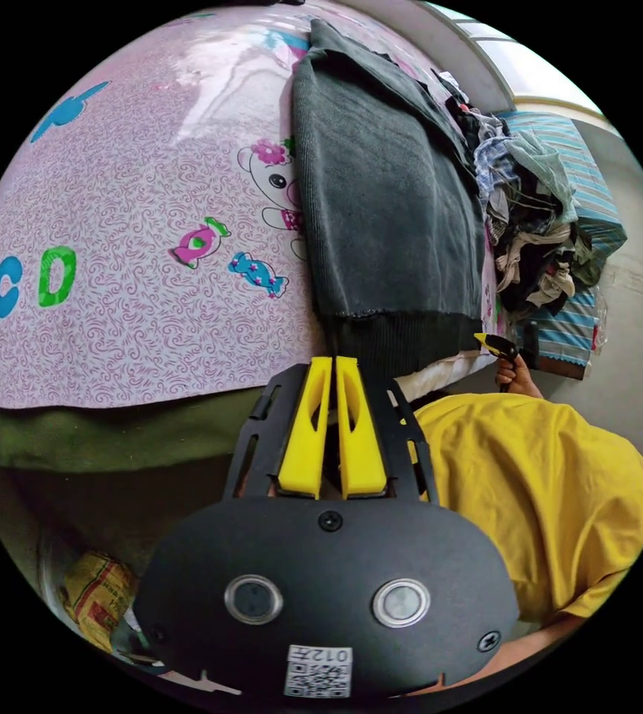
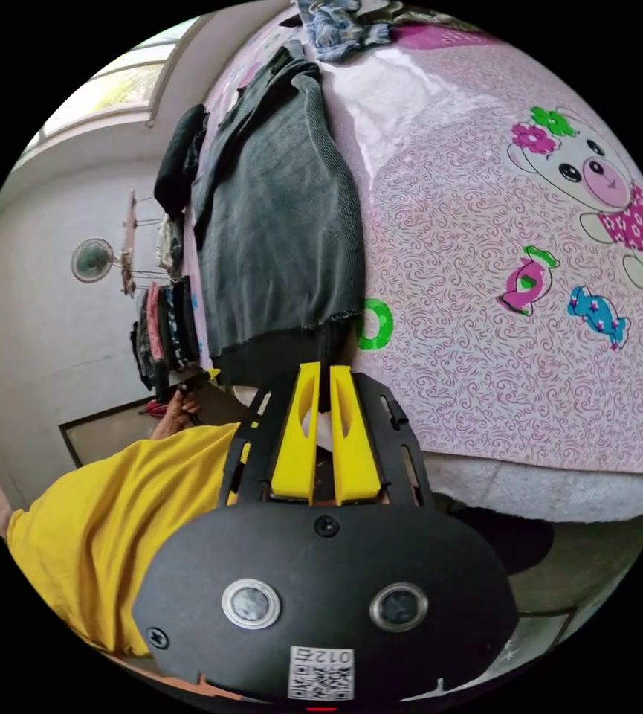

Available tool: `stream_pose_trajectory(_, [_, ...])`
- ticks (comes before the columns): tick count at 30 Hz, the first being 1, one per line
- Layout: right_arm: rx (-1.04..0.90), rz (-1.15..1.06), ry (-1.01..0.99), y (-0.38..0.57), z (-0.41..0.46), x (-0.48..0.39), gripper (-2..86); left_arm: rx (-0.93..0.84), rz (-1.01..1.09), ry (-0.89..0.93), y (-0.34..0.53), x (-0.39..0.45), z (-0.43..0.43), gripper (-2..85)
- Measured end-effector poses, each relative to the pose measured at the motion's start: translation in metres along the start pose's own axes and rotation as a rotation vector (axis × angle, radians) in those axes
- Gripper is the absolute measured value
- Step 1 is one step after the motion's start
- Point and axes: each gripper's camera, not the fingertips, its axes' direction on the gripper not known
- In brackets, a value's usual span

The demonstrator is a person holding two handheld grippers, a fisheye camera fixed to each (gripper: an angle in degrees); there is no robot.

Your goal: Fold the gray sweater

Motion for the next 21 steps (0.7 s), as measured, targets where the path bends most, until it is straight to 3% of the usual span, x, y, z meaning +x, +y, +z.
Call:
stream_pose_trajectory(5, [0.099, -0.060, -0.291, 0.025, -0.047, 0.009, 1.7, 0.134, 0.010, 0.192, 0.037, -0.016, -0.056, 0.0])
stream_pose_trajectory(15, [0.189, -0.293, -0.416, 0.065, -0.136, -0.033, 1.3, 0.479, 0.086, 0.489, 0.118, -0.002, -0.172, 0.3])
stream_pose_trajectory(21, [0.208, -0.431, -0.477, 0.099, -0.185, -0.060, 1.3, 0.598, 0.072, 0.599, 0.182, 0.005, -0.217, 0.4])
